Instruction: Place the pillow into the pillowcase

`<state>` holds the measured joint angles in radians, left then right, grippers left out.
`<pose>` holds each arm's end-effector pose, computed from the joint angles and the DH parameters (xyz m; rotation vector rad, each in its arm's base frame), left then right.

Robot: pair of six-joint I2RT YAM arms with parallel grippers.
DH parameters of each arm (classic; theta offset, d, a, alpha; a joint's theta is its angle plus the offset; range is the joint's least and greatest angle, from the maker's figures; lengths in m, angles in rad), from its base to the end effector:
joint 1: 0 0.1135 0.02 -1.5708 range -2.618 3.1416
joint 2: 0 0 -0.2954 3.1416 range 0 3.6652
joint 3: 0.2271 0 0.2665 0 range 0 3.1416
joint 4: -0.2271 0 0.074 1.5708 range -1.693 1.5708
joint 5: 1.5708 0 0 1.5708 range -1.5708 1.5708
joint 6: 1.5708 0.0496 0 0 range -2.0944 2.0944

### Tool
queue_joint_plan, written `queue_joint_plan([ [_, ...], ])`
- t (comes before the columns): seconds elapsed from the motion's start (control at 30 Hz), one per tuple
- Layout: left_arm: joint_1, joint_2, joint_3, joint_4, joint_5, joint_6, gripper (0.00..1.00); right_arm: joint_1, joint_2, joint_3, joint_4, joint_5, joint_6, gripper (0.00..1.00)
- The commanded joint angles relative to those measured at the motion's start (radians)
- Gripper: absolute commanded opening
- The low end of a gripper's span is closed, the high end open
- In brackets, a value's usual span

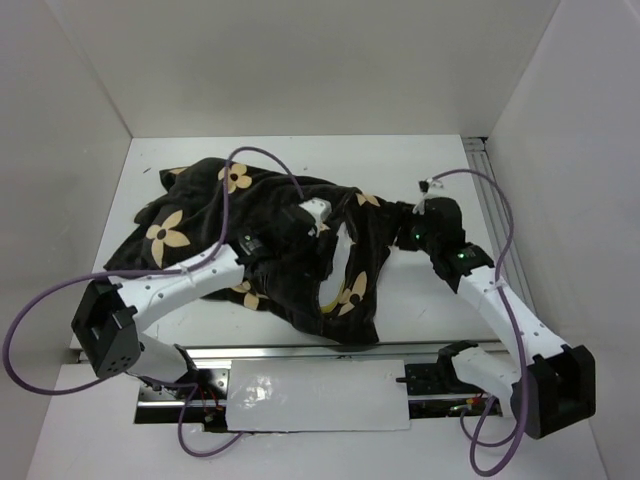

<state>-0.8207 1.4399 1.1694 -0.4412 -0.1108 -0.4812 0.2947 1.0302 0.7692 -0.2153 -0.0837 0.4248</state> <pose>0.2365 -0.2458 0.3143 0.3365 2.3151 -0.5460 0.2323 0.0748 0.3012 0.0825 2.0861 0.5295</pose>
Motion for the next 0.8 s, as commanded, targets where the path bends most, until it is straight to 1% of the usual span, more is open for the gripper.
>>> queue_joint_plan([
  [0.0, -0.073, 0.013, -0.037, -0.001, -0.056, -0.060, 1.00, 0.032, 0.020, -0.062, 0.079, -0.186, -0.024, 0.61],
  [0.03, -0.083, 0.025, -0.037, -0.001, -0.056, -0.060, 1.00, 0.032, 0.052, -0.076, 0.140, -0.186, -0.024, 0.59],
  [0.07, -0.083, 0.040, -0.021, -0.001, -0.047, -0.060, 1.00, 0.058, 0.070, -0.087, 0.164, -0.186, -0.015, 0.55],
  [0.1, -0.083, 0.057, -0.008, -0.001, -0.047, -0.060, 1.00, 0.070, 0.088, -0.097, 0.186, -0.186, -0.015, 0.54],
  [0.13, -0.083, 0.098, 0.025, -0.001, -0.058, -0.060, 1.00, 0.083, 0.131, -0.097, 0.204, -0.186, -0.015, 0.54],
  [0.2, -0.083, 0.149, 0.076, -0.060, -0.114, -0.100, 1.00, 0.121, 0.175, -0.097, 0.243, -0.186, -0.043, 0.55],
  [0.27, -0.092, 0.209, 0.108, -0.120, -0.141, -0.118, 1.00, 0.144, 0.240, -0.088, 0.252, -0.160, -0.043, 0.57],
  [0.3, -0.092, 0.221, 0.119, -0.129, -0.150, -0.135, 0.97, 0.153, 0.257, -0.088, 0.252, -0.160, -0.043, 0.57],
  [0.33, -0.092, 0.231, 0.119, -0.140, -0.164, -0.145, 0.84, 0.167, 0.271, -0.088, 0.252, -0.160, -0.043, 0.57],
  [0.37, -0.092, 0.231, 0.119, -0.140, -0.164, -0.145, 0.74, 0.167, 0.290, -0.099, 0.264, -0.160, -0.043, 0.58],
  [0.47, -0.092, 0.254, 0.119, -0.140, -0.164, -0.157, 0.40, 0.187, 0.304, -0.113, 0.287, -0.142, -0.024, 0.58],
  [0.5, -0.092, 0.266, 0.119, -0.149, -0.164, -0.157, 0.36, 0.187, 0.329, -0.113, 0.287, -0.128, -0.014, 0.58],
  [0.57, -0.092, 0.278, 0.140, -0.159, -0.173, -0.168, 0.26, 0.187, 0.341, -0.113, 0.287, -0.114, -0.014, 0.55],
  [0.6, -0.092, 0.292, 0.141, -0.169, -0.184, -0.168, 0.25, 0.187, 0.341, -0.113, 0.287, -0.102, -0.014, 0.53],
  [0.63, -0.092, 0.292, 0.153, -0.169, -0.193, -0.178, 0.22, 0.187, 0.341, -0.113, 0.298, -0.102, -0.014, 0.40],
  [0.67, -0.092, 0.304, 0.153, -0.185, -0.204, -0.178, 0.18, 0.187, 0.341, -0.113, 0.298, -0.102, -0.014, 0.01],
  [0.77, -0.083, 0.315, 0.193, -0.185, -0.225, -0.189, 0.09, 0.187, 0.301, -0.082, 0.237, -0.125, -0.014, 0.00],
])
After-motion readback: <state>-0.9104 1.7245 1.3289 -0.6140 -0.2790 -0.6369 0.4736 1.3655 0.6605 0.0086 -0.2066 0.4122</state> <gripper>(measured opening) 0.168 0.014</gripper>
